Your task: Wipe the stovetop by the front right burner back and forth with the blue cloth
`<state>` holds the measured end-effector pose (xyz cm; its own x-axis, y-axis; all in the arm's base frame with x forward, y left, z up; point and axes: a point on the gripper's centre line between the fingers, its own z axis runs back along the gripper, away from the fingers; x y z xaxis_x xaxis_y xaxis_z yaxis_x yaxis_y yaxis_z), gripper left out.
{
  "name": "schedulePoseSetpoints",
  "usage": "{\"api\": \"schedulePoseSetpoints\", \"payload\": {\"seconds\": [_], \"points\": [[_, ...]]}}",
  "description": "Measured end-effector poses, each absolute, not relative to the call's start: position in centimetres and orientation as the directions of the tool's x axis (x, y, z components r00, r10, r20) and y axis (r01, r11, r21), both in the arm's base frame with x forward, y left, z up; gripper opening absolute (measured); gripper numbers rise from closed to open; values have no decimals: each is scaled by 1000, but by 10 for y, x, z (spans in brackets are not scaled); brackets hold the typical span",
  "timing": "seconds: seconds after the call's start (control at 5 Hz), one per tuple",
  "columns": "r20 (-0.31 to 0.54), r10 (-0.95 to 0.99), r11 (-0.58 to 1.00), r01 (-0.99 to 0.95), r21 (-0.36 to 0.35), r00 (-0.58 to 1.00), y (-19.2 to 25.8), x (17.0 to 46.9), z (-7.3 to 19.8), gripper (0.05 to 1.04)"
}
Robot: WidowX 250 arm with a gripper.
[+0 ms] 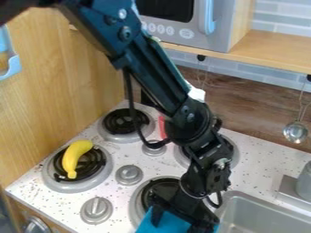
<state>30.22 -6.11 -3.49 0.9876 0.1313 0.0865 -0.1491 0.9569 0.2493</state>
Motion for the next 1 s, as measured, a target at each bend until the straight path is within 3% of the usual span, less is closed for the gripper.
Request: {"api": "schedulePoseSetpoints", "payload": {"seconds": [0.4,1.0], "points": [[108,223,947,-241,210,969,-61,356,-36,1000],[123,319,917,-339,211,940,-44,409,-39,1000]]}}
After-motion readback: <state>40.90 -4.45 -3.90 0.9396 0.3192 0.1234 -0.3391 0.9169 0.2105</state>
